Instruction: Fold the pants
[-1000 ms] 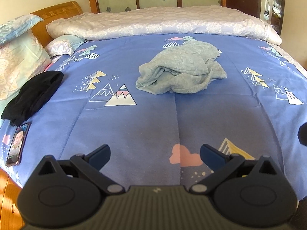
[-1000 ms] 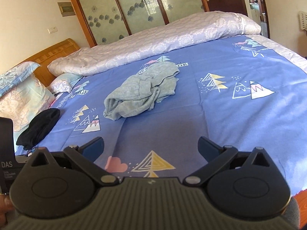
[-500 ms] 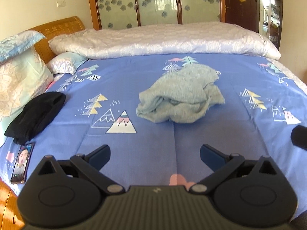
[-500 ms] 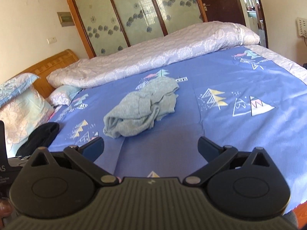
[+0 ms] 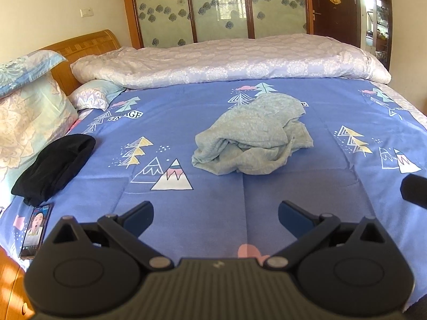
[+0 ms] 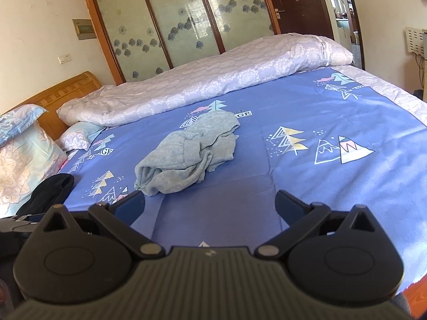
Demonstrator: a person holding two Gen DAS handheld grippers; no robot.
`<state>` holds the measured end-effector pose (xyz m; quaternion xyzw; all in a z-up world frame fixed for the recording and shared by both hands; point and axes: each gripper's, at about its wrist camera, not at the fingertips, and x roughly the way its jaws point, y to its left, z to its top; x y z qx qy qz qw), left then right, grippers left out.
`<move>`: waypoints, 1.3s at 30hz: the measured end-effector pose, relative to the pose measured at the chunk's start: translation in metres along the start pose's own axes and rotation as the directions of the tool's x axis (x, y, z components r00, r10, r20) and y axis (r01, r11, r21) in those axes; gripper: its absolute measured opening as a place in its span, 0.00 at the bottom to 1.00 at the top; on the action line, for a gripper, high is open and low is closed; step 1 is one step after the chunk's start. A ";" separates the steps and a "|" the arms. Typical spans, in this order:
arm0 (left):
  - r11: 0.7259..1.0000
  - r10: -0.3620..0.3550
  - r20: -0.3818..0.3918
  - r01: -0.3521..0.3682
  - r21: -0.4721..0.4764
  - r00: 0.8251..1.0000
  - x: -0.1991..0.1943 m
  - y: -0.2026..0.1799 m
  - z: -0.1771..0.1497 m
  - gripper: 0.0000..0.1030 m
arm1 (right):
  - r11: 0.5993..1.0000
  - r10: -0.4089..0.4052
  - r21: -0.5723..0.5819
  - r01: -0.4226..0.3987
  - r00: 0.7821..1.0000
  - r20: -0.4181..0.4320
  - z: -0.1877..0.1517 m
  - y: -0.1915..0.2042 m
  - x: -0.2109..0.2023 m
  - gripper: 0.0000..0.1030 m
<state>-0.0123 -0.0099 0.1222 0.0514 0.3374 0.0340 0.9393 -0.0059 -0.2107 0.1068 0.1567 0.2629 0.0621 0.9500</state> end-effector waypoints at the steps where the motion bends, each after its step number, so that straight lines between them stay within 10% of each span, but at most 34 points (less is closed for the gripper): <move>1: 1.000 0.003 0.002 -0.003 0.001 1.000 0.000 0.000 0.000 1.00 | 1.000 0.000 -0.001 0.000 1.000 0.000 0.000 0.000 0.000 1.00; 34: 0.999 0.009 -0.031 -0.010 -0.040 0.999 0.026 0.025 -0.006 1.00 | 0.998 0.009 -0.061 -0.012 0.998 -0.060 -0.004 0.016 0.019 0.89; 39: 0.999 0.016 0.020 -0.017 0.043 1.000 0.053 0.023 0.012 1.00 | 0.996 0.043 -0.071 -0.050 0.994 -0.097 -0.008 0.013 0.035 0.42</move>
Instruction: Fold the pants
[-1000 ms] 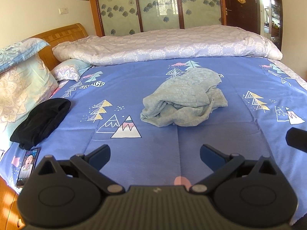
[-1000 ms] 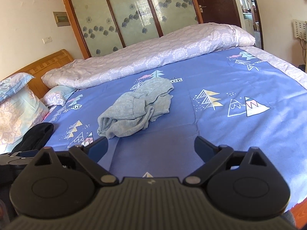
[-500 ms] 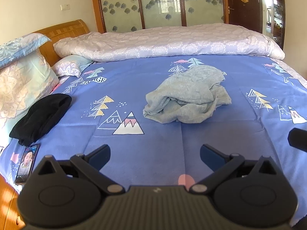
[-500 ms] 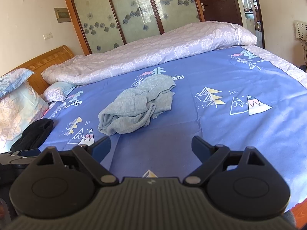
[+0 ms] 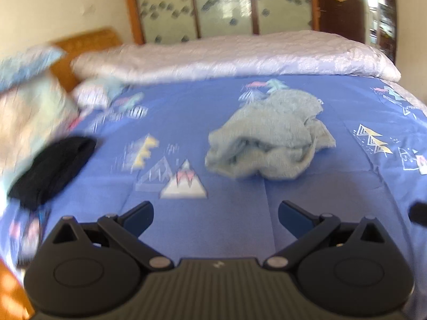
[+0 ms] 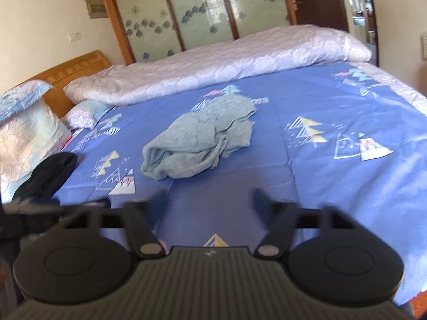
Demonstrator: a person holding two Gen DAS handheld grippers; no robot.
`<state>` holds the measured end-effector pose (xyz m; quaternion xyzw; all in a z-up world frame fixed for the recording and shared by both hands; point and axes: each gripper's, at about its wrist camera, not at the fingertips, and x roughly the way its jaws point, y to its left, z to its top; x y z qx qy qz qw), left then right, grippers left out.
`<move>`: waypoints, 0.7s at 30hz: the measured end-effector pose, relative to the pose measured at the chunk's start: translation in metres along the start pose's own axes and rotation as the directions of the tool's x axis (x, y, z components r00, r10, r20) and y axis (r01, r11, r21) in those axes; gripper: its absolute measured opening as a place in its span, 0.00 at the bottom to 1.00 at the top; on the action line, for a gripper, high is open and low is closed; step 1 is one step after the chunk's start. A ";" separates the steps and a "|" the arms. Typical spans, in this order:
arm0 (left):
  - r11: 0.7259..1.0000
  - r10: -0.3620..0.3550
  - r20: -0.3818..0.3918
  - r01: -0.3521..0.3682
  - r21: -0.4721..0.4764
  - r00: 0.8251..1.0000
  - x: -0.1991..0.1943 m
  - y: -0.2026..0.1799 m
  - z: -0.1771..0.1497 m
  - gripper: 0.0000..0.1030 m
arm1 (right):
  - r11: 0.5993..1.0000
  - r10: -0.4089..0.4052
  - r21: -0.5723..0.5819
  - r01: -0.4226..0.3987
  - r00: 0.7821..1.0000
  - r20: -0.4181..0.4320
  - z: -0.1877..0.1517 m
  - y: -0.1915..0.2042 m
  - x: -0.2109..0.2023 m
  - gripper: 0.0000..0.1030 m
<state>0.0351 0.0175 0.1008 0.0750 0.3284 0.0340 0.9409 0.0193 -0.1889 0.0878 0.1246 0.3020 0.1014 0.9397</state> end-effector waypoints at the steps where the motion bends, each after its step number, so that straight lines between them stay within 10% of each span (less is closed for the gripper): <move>1: 0.999 0.006 0.021 -0.006 0.035 1.000 0.007 -0.005 0.006 1.00 | 1.000 0.003 0.007 -0.003 1.000 -0.009 -0.002 -0.002 0.004 0.40; 8: 0.939 -0.037 0.110 -0.003 0.344 0.993 0.106 -0.056 0.058 1.00 | 0.996 -0.020 0.080 0.027 0.996 -0.084 -0.014 -0.029 0.027 0.41; 12: 0.910 -0.005 0.013 -0.001 0.416 1.000 0.173 -0.086 0.077 0.90 | 0.990 -0.046 0.130 0.061 0.992 -0.119 -0.019 -0.049 0.038 0.41; 15: 0.936 -0.026 -0.123 0.068 0.344 0.992 0.203 -0.085 0.093 0.31 | 0.984 -0.054 0.160 0.076 0.989 -0.140 -0.022 -0.061 0.047 0.42; 18: 0.977 -0.152 -0.127 0.169 0.129 0.980 0.183 -0.048 0.109 0.19 | 0.983 -0.051 0.164 0.077 0.986 -0.156 -0.024 -0.066 0.055 0.42; 21: 0.962 -0.269 -0.044 0.266 -0.057 0.962 0.136 0.007 0.112 0.18 | 0.986 -0.040 0.151 0.065 0.986 -0.161 -0.019 -0.066 0.065 0.42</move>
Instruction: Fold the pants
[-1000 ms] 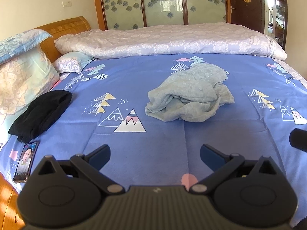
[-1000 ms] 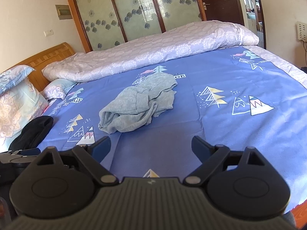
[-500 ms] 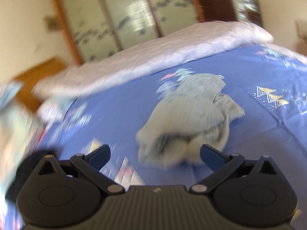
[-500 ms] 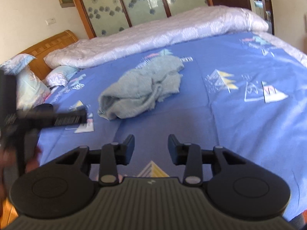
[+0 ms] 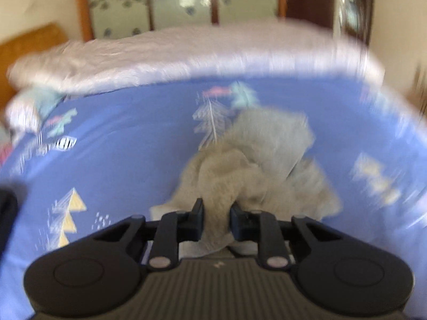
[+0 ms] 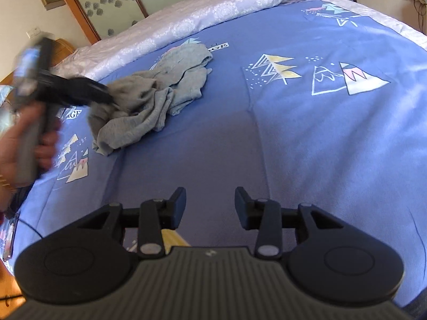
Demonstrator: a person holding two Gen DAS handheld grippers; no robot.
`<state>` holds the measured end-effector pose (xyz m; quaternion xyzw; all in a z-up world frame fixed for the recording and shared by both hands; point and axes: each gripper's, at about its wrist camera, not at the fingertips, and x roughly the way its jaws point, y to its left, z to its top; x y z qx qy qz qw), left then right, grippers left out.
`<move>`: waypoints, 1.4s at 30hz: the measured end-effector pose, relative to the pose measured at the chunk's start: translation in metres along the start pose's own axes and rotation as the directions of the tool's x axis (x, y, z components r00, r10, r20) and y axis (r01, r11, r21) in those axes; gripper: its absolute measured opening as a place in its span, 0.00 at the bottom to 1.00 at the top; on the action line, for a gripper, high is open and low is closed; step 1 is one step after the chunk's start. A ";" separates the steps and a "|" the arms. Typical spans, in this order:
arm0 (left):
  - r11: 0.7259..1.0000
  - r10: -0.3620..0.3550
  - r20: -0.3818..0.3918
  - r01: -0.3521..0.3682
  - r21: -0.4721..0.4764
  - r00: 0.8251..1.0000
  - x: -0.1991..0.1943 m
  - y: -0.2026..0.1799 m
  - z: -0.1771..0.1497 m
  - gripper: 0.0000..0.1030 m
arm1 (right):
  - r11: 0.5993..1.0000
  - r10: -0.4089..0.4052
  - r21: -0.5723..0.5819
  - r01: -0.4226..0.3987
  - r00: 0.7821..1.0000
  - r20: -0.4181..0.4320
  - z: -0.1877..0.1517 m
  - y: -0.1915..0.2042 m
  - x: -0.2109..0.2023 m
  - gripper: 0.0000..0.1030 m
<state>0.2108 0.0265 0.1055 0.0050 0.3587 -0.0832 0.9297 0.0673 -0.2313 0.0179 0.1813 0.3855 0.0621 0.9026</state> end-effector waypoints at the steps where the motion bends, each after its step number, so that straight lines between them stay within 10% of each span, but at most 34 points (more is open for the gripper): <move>1: 0.998 -0.038 0.027 0.039 -0.049 0.999 -0.021 0.014 -0.002 0.17 | 1.000 0.007 -0.004 -0.007 1.000 0.000 0.003 0.002 0.003 0.42; 7: 0.951 -0.079 0.170 0.125 -0.284 0.982 -0.137 0.096 -0.036 0.17 | 0.991 0.132 -0.029 -0.131 0.991 0.040 0.025 0.026 0.024 0.53; 10: 0.931 -0.037 0.167 0.095 -0.352 0.985 -0.168 0.127 -0.052 0.17 | 0.982 0.187 -0.048 -0.185 0.981 0.052 0.035 0.044 0.053 0.81; 15: 0.882 0.002 0.103 0.046 -0.468 0.995 -0.178 0.163 -0.087 0.16 | 0.988 0.138 -0.061 -0.141 0.989 -0.048 0.047 0.073 0.140 0.82; 17: 0.855 -0.021 0.080 0.059 -0.516 0.997 -0.178 0.173 -0.099 0.16 | 0.988 0.118 -0.098 -0.121 0.992 -0.040 0.050 0.085 0.154 0.71; 18: 0.848 -0.020 0.074 0.056 -0.527 0.997 -0.180 0.176 -0.104 0.16 | 0.983 0.126 -0.128 -0.131 0.991 -0.049 0.053 0.092 0.155 0.13; 19: 0.845 -0.018 0.075 0.055 -0.532 0.997 -0.183 0.177 -0.109 0.16 | 0.980 0.141 -0.128 -0.153 0.985 -0.098 0.058 0.095 0.154 0.07; 26: 0.826 -0.072 0.042 0.083 -0.558 0.997 -0.194 0.177 -0.149 0.13 | 0.990 0.080 -0.132 -0.058 0.982 0.170 0.057 0.038 0.021 0.07; 32: 0.854 0.064 -0.048 -0.079 -0.515 0.997 -0.203 0.176 -0.181 0.29 | 0.998 -0.046 -0.029 0.051 0.989 0.137 0.004 -0.046 -0.044 0.11; 36: 0.884 0.181 -0.032 -0.177 -0.433 0.983 -0.199 0.171 -0.157 0.33 | 0.997 -0.075 -0.006 0.077 0.985 0.158 -0.007 -0.057 -0.052 0.50; 42: 0.993 0.121 0.055 -0.121 -0.020 0.991 -0.115 0.066 -0.094 0.71 | 0.996 -0.039 0.087 0.016 0.964 0.264 0.050 -0.060 -0.024 0.51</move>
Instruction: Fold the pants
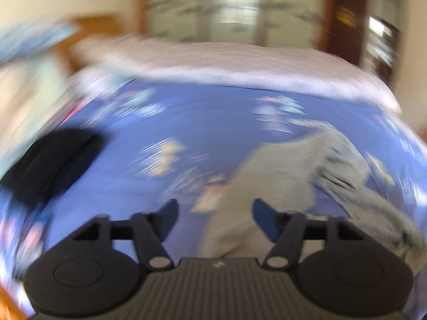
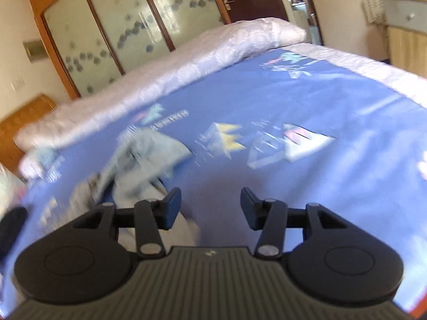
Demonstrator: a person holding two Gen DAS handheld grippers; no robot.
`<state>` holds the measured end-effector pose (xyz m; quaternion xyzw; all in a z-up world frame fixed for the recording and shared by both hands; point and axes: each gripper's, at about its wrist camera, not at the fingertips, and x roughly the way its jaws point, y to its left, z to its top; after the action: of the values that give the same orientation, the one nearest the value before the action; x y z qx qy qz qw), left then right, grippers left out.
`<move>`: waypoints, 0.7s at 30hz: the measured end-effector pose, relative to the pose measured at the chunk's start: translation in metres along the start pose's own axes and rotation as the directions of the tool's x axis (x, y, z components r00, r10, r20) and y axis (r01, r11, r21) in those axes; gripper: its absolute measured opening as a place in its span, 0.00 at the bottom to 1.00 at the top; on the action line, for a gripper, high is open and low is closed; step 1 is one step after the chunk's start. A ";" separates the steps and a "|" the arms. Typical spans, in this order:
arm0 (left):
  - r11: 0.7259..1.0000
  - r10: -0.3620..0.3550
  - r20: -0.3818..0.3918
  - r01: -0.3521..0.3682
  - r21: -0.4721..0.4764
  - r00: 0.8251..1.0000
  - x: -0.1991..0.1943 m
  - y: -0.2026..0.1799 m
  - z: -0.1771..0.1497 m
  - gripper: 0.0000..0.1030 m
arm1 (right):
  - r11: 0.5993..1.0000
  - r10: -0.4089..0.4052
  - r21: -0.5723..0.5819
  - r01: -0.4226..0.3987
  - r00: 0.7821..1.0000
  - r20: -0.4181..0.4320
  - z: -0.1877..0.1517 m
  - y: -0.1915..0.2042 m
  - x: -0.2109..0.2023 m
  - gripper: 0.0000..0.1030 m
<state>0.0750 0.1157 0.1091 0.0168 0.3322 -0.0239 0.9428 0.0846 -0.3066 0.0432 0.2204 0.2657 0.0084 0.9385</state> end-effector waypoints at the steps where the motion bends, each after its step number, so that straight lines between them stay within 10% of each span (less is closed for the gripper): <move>1: 0.998 -0.027 -0.007 0.028 0.062 1.000 0.019 -0.021 0.003 0.74 | 1.000 0.024 -0.001 -0.024 1.000 -0.009 0.006 0.006 0.017 0.51; 5: 0.968 -0.033 -0.090 0.054 0.244 0.995 0.097 -0.091 -0.003 0.75 | 0.996 0.082 0.025 -0.080 0.991 -0.107 0.014 0.024 0.086 0.57; 10: 0.946 0.070 -0.186 -0.006 0.326 0.980 0.156 -0.114 -0.017 0.38 | 0.989 0.047 -0.114 -0.096 0.927 -0.372 -0.016 0.065 0.149 0.49; 12: 0.963 0.042 -0.181 0.009 0.269 0.983 0.147 -0.104 -0.010 0.15 | 0.960 0.004 -0.262 -0.099 0.940 -0.340 -0.031 0.079 0.138 0.05; 17: 0.997 0.043 -0.063 -0.039 0.071 0.997 0.098 -0.048 0.018 0.11 | 0.980 -0.085 -0.188 0.067 0.992 -0.092 -0.014 0.046 0.067 0.05; 21: 0.981 0.045 -0.019 -0.048 -0.187 0.999 0.054 0.032 0.023 0.10 | 0.953 -0.295 -0.043 0.298 0.953 0.076 -0.003 -0.014 0.005 0.05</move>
<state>0.1332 0.1444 0.0937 -0.0643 0.3396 0.0295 0.9379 0.0861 -0.3175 0.0324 0.1529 0.2629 -0.1331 0.9433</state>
